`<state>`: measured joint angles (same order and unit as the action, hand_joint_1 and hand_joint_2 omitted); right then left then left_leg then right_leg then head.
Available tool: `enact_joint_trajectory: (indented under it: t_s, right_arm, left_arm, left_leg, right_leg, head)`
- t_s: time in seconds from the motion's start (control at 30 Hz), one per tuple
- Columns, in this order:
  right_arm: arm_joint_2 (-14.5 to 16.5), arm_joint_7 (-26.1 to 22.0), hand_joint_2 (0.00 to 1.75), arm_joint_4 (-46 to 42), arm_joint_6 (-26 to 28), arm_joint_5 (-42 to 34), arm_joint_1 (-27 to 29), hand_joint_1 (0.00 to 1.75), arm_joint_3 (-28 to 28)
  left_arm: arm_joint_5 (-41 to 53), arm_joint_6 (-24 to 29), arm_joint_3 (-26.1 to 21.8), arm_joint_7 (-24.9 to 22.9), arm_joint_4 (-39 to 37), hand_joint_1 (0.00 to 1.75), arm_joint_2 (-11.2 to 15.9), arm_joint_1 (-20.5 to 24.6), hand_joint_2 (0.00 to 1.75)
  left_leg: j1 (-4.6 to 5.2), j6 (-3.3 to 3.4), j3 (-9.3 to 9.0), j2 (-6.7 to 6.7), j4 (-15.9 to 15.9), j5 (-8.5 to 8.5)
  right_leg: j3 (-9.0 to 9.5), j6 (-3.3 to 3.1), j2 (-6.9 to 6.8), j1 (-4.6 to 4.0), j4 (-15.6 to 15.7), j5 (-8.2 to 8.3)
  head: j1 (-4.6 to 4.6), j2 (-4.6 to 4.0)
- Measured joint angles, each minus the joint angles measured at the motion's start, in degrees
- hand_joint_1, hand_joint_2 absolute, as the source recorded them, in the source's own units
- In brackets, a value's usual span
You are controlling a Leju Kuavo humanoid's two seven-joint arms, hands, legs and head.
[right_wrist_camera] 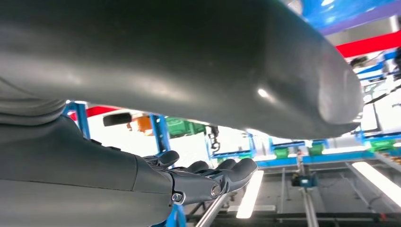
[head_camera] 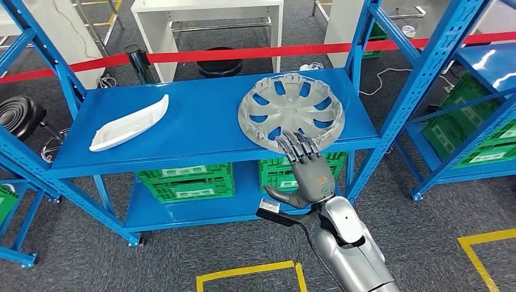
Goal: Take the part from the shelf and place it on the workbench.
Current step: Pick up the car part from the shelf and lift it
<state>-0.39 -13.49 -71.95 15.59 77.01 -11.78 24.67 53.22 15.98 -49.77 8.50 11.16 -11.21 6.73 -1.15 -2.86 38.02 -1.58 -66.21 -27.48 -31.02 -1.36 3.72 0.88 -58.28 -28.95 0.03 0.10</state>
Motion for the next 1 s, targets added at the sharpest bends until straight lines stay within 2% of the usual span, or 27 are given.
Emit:
enact_joint_trajectory:
  t_s: [0.03, 0.07, 0.1, 0.17, 0.23, 0.27, 0.3, 0.33, 0.37, 0.4, 0.43, 0.5, 0.53, 0.57, 0.63, 0.7, 0.73, 0.77, 0.8, 0.87, 0.9, 0.93, 0.97, 1.0]
  right_arm:
    - [0.00, -0.01, 0.00, -0.14, -0.06, -0.02, -0.04, 0.00, -0.01]
    - [-0.01, -0.03, 0.00, -0.27, -0.14, -0.03, -0.08, 0.00, -0.02]
    - [-0.03, -0.05, 0.00, -0.38, -0.23, -0.05, -0.08, 0.00, -0.03]
    - [-0.11, -0.10, 0.00, -0.61, -0.38, -0.05, 0.04, 0.00, -0.08]
    - [-0.24, -0.15, 0.00, -0.85, -0.50, -0.03, 0.00, 0.00, -0.13]
    - [-0.28, -0.21, 0.00, -0.95, -0.57, -0.02, -0.10, 0.00, -0.15]
    - [-0.33, -0.33, 0.00, -0.99, -0.63, -0.01, -0.18, 0.00, -0.15]
    - [-0.37, -0.49, 0.00, -0.99, -0.66, -0.01, -0.17, 0.00, -0.14]
    - [-0.46, -0.67, 0.00, -0.99, -0.62, -0.01, -0.03, 0.00, -0.13]
    - [-0.58, -0.84, 0.00, -0.99, -0.52, -0.03, 0.17, 0.00, -0.11]
    - [-0.75, -0.97, 0.00, -0.99, -0.37, -0.05, 0.33, 0.00, -0.10]
    - [-1.13, -1.10, 0.00, -0.98, -0.11, -0.09, 0.48, 0.00, -0.10]
    - [-1.31, -1.14, 0.00, -0.98, -0.05, -0.09, 0.48, 0.00, -0.10]
    - [-1.44, -1.15, 0.00, -0.98, -0.01, -0.07, 0.48, 0.00, -0.09]
    - [-1.60, -1.15, 0.00, -0.99, 0.04, -0.03, 0.48, 0.00, -0.08]
    - [-1.70, -1.10, 0.00, -1.01, 0.08, 0.02, 0.46, 0.00, -0.09]
    - [-1.74, -1.07, 0.00, -1.02, 0.10, 0.04, 0.39, 0.00, -0.10]
    - [-1.75, -1.05, 0.00, -1.03, 0.11, 0.06, 0.29, 0.00, -0.10]
    - [-1.75, -1.06, 0.00, -1.03, 0.11, 0.08, 0.22, 0.00, -0.10]
    - [-1.75, -1.05, 0.00, -1.01, 0.09, 0.08, 0.20, 0.00, -0.10]
    - [-1.75, -1.04, 0.00, -1.00, 0.08, 0.08, 0.26, 0.00, -0.09]
    - [-1.75, -1.03, 0.00, -0.99, 0.08, 0.08, 0.30, 0.00, -0.09]
    - [-1.75, -1.02, 0.00, -0.99, 0.08, 0.08, 0.31, 0.00, -0.08]
    - [-1.75, -1.02, 0.00, -0.99, 0.08, 0.08, 0.31, 0.00, -0.08]
  left_arm:
    - [0.00, -0.01, 0.00, 0.03, -0.01, 0.00, 0.03, -0.01, 0.00]
    - [-0.01, -0.03, 0.00, 0.04, -0.03, 0.00, 0.05, -0.01, 0.00]
    - [-0.01, -0.05, 0.00, 0.07, -0.05, 0.00, 0.05, 0.00, 0.00]
    - [-0.07, -0.09, 0.00, 0.09, -0.05, 0.00, -0.01, 0.16, 0.00]
    - [-0.15, -0.09, 0.00, 0.18, -0.02, 0.00, -0.07, 0.25, 0.00]
    - [-0.19, -0.08, 0.00, 0.23, 0.00, 0.00, -0.08, 0.26, 0.00]
    - [-0.19, -0.08, 0.00, 0.29, 0.01, 0.00, -0.06, 0.23, 0.00]
    - [-0.20, -0.08, 0.00, 0.33, 0.01, 0.00, -0.05, 0.20, 0.00]
    - [-0.20, -0.09, 0.00, 0.36, -0.01, 0.00, -0.05, 0.16, 0.00]
    - [-0.20, -0.10, 0.00, 0.39, -0.02, 0.00, -0.05, 0.12, 0.00]
    - [-0.20, -0.11, 0.00, 0.41, -0.03, 0.00, -0.06, 0.09, 0.00]
    - [-0.19, -0.14, 0.00, 0.43, -0.04, 0.00, -0.08, 0.06, 0.00]
    - [-0.19, -0.15, 0.00, 0.44, -0.05, 0.00, -0.08, 0.08, 0.00]
    - [-0.18, -0.15, 0.00, 0.43, -0.05, 0.00, -0.08, 0.11, 0.00]
    - [-0.19, -0.16, 0.00, 0.41, -0.07, 0.00, -0.08, 0.14, 0.00]
    - [-0.20, -0.16, -0.01, 0.46, -0.03, 0.00, -0.07, 0.17, 0.00]
    - [-0.20, -0.16, -0.02, 0.52, -0.01, 0.00, -0.06, 0.20, 0.00]
    - [-0.22, -0.16, -0.02, 0.57, 0.01, 0.00, -0.04, 0.24, 0.00]
    - [-0.25, -0.15, -0.02, 0.61, 0.01, 0.00, -0.02, 0.23, 0.00]
    - [-0.30, -0.15, -0.02, 0.61, -0.02, 0.00, -0.01, 0.12, 0.00]
    - [-0.31, -0.15, -0.02, 0.61, -0.02, 0.00, 0.02, -0.01, 0.00]
    - [-0.32, -0.15, -0.02, 0.61, -0.03, 0.00, 0.06, -0.14, 0.00]
    - [-0.33, -0.15, -0.02, 0.63, -0.03, 0.00, 0.13, -0.24, 0.00]
    - [-0.34, -0.15, -0.02, 0.66, -0.03, 0.00, 0.20, -0.29, 0.00]
  left_leg:
    - [-0.14, 0.06, -1.53, -1.09, 3.85, 1.60]
    - [-0.20, 0.17, -2.63, -1.99, 6.37, 2.29]
    - [-0.16, 0.41, -3.21, -2.41, 7.41, 2.01]
    - [-0.01, 1.22, -3.72, -1.50, 7.70, 1.39]
    - [-0.04, 2.24, -4.40, -0.51, 8.12, 1.05]
    - [-0.05, 2.68, -4.80, -0.04, 8.32, 0.86]
    - [0.06, 2.99, -5.13, 0.41, 8.36, 0.53]
    - [0.16, 3.18, -5.39, 0.82, 8.34, 0.19]
    - [0.24, 3.26, -5.70, 1.14, 8.31, -0.18]
    - [0.30, 3.28, -6.09, 1.36, 8.27, -0.58]
    - [0.33, 3.25, -6.58, 1.49, 8.23, -0.98]
    - [0.36, 3.08, -7.67, 1.64, 8.19, -1.90]
    - [0.48, 2.86, -8.07, 1.69, 8.14, -2.37]
    - [0.57, 2.58, -8.30, 1.72, 8.16, -2.76]
    - [0.69, 1.90, -8.55, 1.83, 8.41, -3.26]
    - [0.67, 1.24, -9.20, 1.96, 8.64, -3.71]
    - [0.67, 0.93, -9.13, 1.96, 7.78, -4.26]
    - [0.64, 0.62, -8.31, 1.92, 5.67, -5.19]
    - [0.54, 0.36, -6.49, 1.85, 2.26, -6.40]
    - [0.45, -0.06, -1.31, 1.81, -5.71, -8.38]
    - [0.42, -0.19, 0.72, 1.81, -7.87, -8.02]
    - [0.39, -0.24, 1.71, 1.81, -7.82, -6.47]
    - [0.34, -0.25, 1.61, 1.81, -5.58, -3.89]
    - [0.28, -0.22, 0.66, 1.82, -1.73, -0.83]
  right_leg:
    - [0.31, 0.35, 0.62, 0.04, -0.08, -0.43]
    - [0.44, 0.72, 1.19, 0.07, -0.09, -0.74]
    - [0.42, 1.13, 1.76, 0.10, -0.04, -0.93]
    - [0.42, 1.94, 2.47, 0.30, 0.20, -1.10]
    - [-0.23, 2.56, 0.47, 0.31, -1.50, -1.92]
    - [-1.52, 2.76, -1.05, 0.25, -4.04, -2.97]
    - [-3.71, 2.91, -2.39, 0.17, -7.80, -4.37]
    - [-6.31, 3.01, -2.97, 0.14, -11.87, -5.69]
    - [-8.59, 3.06, -3.14, 0.14, -15.05, -6.26]
    - [-10.07, 3.03, -3.20, 0.13, -16.47, -5.74]
    - [-10.31, 2.92, -3.22, 0.12, -15.52, -4.00]
    - [-8.04, 2.39, -3.46, -0.02, -8.49, 1.19]
    - [-6.56, 2.06, -3.66, -0.24, -4.88, 2.89]
    - [-5.48, 1.76, -3.82, -0.43, -2.32, 3.70]
    - [-4.78, 1.27, -3.81, -0.79, -0.83, 3.18]
    - [-4.26, 0.79, -3.56, -0.55, -0.34, 2.83]
    - [-3.75, 0.48, -3.49, -0.35, -0.02, 2.68]
    - [-3.16, 0.17, -3.47, -0.12, 0.26, 2.50]
    - [-2.63, -0.08, -3.47, -0.04, 0.39, 2.23]
    - [-1.83, -0.36, -3.40, -0.01, 0.42, 1.51]
    - [-1.35, -0.35, -3.30, 0.00, 0.42, 1.06]
    - [-0.78, -0.28, -3.17, 0.03, 0.41, 0.60]
    - [-0.10, -0.15, -3.03, 0.07, 0.40, 0.09]
    - [0.64, 0.04, -2.94, 0.13, 0.40, -0.47]
  head:
    - [-0.03, 0.00]
    - [-0.04, -0.01]
    - [-0.04, -0.01]
    - [-0.02, 0.00]
    - [0.16, 0.00]
    - [0.27, 0.00]
    - [0.38, 0.00]
    - [0.44, 0.00]
    - [0.44, -0.01]
    - [0.44, 0.00]
    - [0.45, -0.01]
    - [0.45, 0.00]
    - [0.42, -0.01]
    - [0.38, -0.01]
    - [0.31, -0.01]
    - [0.29, 0.00]
    - [0.15, 0.00]
    - [0.00, 0.00]
    - [-0.13, 0.00]
    - [-0.29, 0.00]
    - [-0.28, 0.00]
    - [-0.30, 0.00]
    - [-0.29, 0.00]
    - [-0.30, 0.00]
